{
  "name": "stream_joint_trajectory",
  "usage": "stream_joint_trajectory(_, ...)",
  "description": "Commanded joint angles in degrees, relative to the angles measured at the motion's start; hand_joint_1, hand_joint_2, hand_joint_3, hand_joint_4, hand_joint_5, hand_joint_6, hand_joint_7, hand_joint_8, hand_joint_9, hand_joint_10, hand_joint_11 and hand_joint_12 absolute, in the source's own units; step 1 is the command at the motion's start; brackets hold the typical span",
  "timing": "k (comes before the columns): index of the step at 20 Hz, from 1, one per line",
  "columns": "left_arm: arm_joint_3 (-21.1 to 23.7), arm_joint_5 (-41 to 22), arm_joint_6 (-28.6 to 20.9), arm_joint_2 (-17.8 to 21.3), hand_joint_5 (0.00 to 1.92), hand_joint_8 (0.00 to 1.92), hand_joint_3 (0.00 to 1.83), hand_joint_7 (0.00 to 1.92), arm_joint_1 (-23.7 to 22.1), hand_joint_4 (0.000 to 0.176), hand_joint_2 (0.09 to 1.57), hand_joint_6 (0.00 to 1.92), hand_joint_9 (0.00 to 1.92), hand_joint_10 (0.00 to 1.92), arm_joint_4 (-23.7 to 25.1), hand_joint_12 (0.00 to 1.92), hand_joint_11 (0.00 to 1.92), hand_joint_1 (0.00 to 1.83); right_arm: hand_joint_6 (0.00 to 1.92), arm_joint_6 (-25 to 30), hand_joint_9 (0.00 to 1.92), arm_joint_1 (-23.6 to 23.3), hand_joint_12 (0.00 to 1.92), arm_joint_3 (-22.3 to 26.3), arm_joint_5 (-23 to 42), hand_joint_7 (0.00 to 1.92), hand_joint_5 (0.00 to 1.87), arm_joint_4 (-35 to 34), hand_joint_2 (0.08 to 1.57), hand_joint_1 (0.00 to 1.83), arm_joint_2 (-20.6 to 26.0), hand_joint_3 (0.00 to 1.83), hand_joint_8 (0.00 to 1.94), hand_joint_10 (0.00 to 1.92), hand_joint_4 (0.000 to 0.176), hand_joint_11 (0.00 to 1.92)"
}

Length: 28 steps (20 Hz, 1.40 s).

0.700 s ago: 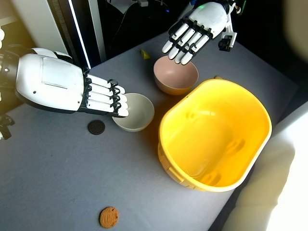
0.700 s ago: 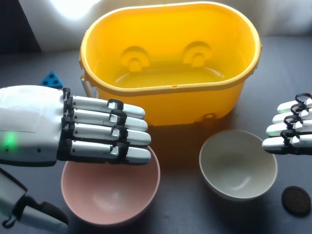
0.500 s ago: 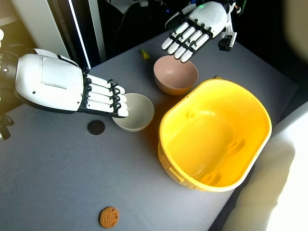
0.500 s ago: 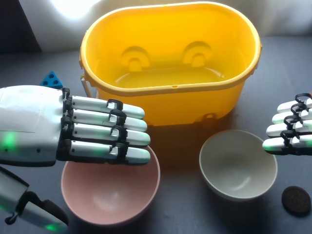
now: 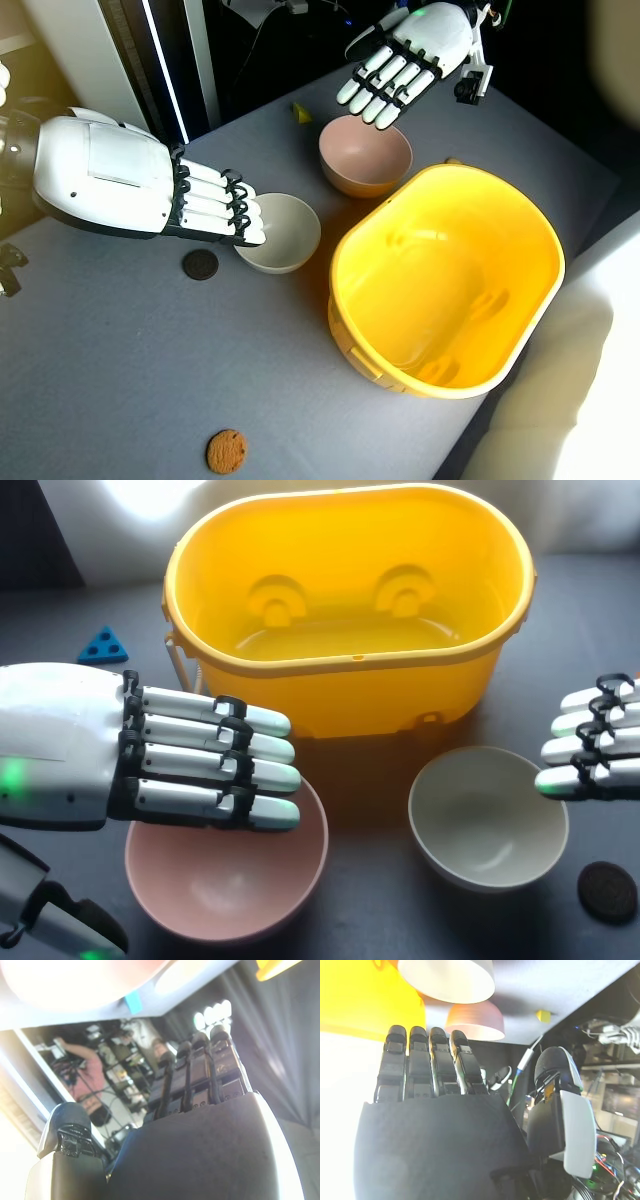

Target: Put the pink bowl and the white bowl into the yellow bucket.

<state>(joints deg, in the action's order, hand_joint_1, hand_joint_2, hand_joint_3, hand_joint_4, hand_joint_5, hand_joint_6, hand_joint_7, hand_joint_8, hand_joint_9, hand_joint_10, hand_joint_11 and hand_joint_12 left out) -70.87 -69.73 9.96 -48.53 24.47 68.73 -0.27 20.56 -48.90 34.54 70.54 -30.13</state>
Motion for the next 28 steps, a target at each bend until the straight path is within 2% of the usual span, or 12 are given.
stream_joint_trajectory(1,0.1,-4.6,-0.3,0.7,0.0,0.0,0.02,0.0,-0.9,0.0,1.16,0.0,0.0,0.0,-4.1,0.0,0.0,0.0,0.01,0.2,0.0,-0.7,0.0,-0.6,2.9,0.01,0.05,-2.6,1.12,0.0,0.2,0.01,0.0,0.0,0.0,0.0)
stream_joint_trajectory(7,0.7,-9.6,-0.9,1.7,0.0,0.0,0.02,0.0,-3.4,0.0,1.16,0.0,0.0,0.0,-1.1,0.0,0.0,0.0,0.01,1.1,0.01,-0.6,0.01,-4.1,2.5,0.03,0.06,-2.6,1.13,0.0,-4.6,0.01,0.01,0.0,0.0,0.03)
stream_joint_trajectory(10,1.4,-9.8,-2.6,2.2,0.0,0.0,0.02,0.0,-3.9,0.0,1.18,0.0,0.0,0.0,2.3,0.0,0.0,0.0,0.0,1.2,0.05,0.9,0.25,-4.9,2.3,0.06,0.08,-2.6,1.15,0.03,-7.4,0.0,0.0,0.0,0.0,0.0)
stream_joint_trajectory(11,1.1,-9.8,-3.0,2.2,0.0,0.0,0.02,0.0,-3.8,0.0,1.19,0.0,0.0,0.0,2.8,0.0,0.0,0.0,0.01,1.1,0.1,1.8,0.39,-5.2,2.3,0.11,0.13,-2.6,1.13,0.11,-8.2,0.0,0.01,0.01,0.0,0.0)
stream_joint_trajectory(16,-0.4,-9.9,-4.2,1.7,0.0,0.0,0.03,0.0,-3.0,0.0,1.23,0.0,0.0,0.0,4.8,0.0,0.0,0.06,0.0,1.1,0.09,4.5,0.44,-7.0,1.6,0.09,0.1,-2.6,1.09,0.39,-11.5,0.0,0.01,0.01,0.0,0.0)
stream_joint_trajectory(17,-0.7,-9.8,-4.5,1.5,0.0,0.0,0.0,0.0,-3.0,0.0,1.2,0.0,0.0,0.0,4.8,0.0,0.0,0.42,0.0,1.1,0.01,4.4,0.2,-7.2,1.6,0.01,0.01,-2.6,1.15,0.7,-11.9,0.01,0.0,0.0,0.0,0.0)
stream_joint_trajectory(18,-1.2,-9.4,-6.0,1.1,0.0,0.0,0.0,0.0,-3.1,0.0,1.17,0.0,0.0,0.0,4.8,0.0,0.0,0.52,0.0,1.0,0.0,4.1,0.04,-7.5,1.6,0.0,0.0,-2.6,1.12,0.89,-12.6,0.0,0.0,0.0,0.0,0.0)
stream_joint_trajectory(20,-2.0,-9.3,-6.9,0.5,0.0,0.0,0.0,0.0,-3.6,0.0,1.14,0.0,0.0,0.0,5.6,0.01,0.02,0.71,0.0,0.8,0.0,3.8,0.15,-7.7,1.1,0.0,0.0,-2.6,0.98,1.16,-13.3,0.0,0.0,0.0,0.0,0.0)
stream_joint_trajectory(21,-2.4,-9.1,-7.2,0.3,0.0,0.0,0.0,0.0,-3.8,0.0,1.14,0.0,0.0,0.0,5.7,0.01,0.02,0.73,0.0,0.8,0.0,3.4,0.19,-7.9,1.1,0.0,0.0,-2.6,0.97,1.19,-13.6,0.0,0.0,0.0,0.0,0.0)
stream_joint_trajectory(23,-3.2,-8.5,-8.9,-0.6,0.0,0.0,0.0,0.01,-5.2,0.0,1.06,0.0,0.04,0.02,7.6,0.41,0.0,0.86,0.0,0.8,0.0,2.8,0.18,-8.3,0.8,0.0,0.0,-2.6,0.95,1.19,-14.6,0.0,0.0,0.0,0.0,0.0)
stream_joint_trajectory(27,-4.0,-6.4,-9.4,-1.8,0.0,0.0,0.0,0.0,-5.4,0.0,1.02,0.0,0.03,0.0,8.7,0.42,0.0,0.95,0.0,0.6,0.0,2.6,0.44,-9.1,0.0,0.0,0.0,-2.6,0.92,1.25,-16.2,0.0,0.0,0.0,0.0,0.0)
stream_joint_trajectory(28,-4.0,-5.2,-9.8,-2.0,0.0,0.0,0.0,0.0,-5.2,0.0,0.97,0.0,0.04,0.0,9.4,0.45,0.0,0.98,0.0,0.5,0.0,2.7,0.34,-9.5,-0.2,0.0,0.0,-2.6,1.0,1.17,-16.7,0.02,0.0,0.0,0.0,0.0)
